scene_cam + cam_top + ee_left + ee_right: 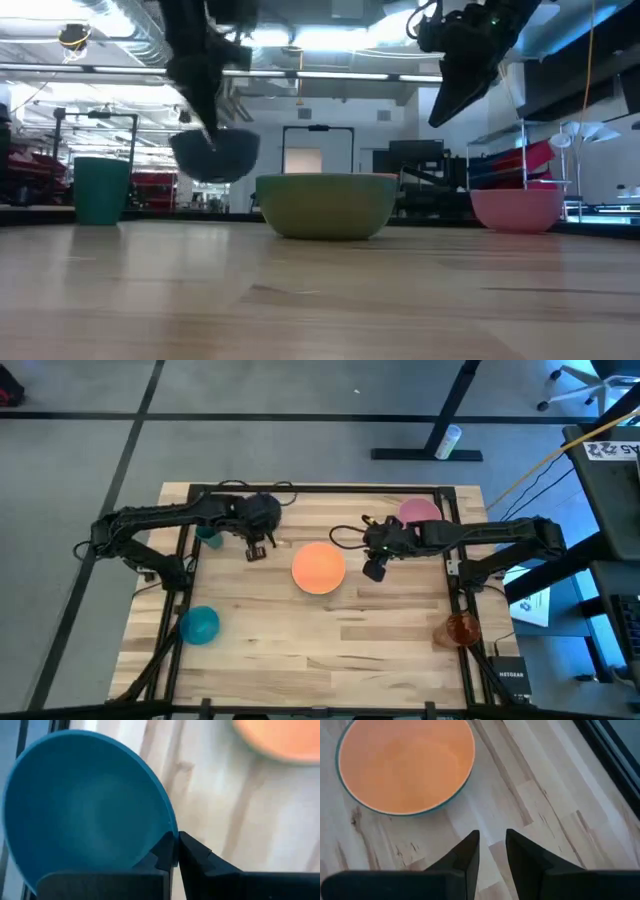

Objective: Nest bowls inside each other
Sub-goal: Stack the blue bowl on top of the orange bowl

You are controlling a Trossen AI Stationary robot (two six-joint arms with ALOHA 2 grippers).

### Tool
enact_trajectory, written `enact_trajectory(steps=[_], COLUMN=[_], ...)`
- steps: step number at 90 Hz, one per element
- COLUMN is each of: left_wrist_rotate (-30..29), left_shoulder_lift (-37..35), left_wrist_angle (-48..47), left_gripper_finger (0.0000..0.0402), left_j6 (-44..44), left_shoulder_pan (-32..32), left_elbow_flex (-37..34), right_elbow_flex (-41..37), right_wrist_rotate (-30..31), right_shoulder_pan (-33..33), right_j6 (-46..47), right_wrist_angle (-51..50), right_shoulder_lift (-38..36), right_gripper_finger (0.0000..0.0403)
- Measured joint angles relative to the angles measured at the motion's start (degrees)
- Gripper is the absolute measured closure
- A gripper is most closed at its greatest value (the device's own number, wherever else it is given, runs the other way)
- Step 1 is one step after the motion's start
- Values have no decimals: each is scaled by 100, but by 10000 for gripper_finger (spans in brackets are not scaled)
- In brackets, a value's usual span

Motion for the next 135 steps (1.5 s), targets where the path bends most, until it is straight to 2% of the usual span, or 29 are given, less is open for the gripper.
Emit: enact_trajectory(steps=[15,30,45,63,135], left_wrist_rotate=[202,281,499,526,640], left_shoulder_lift=[171,534,805,961,1819], left_wrist_angle=[322,332,331,341,331], left_gripper_finger=[401,401,401,401,401], left_j6=[-45,-68,66,17,-339], left_shoulder_pan=[-373,-637,-827,-1019,-1776], left_elbow_flex=[269,531,870,1258,1990], right_elbow_flex=[-73,-507,-1134,-1547,-1696], right_wrist_rotate=[73,18,-410,-429,-370], right_shoulder_pan=[-124,-426,-774,-990,-988], right_j6=[-227,-371,-404,-196,-165], right_wrist_angle=[109,488,1143,1241,1354], right_shoulder_lift=[-103,-687,-1532,-2103,-2162], right_gripper_finger=[351,397,394,401,402])
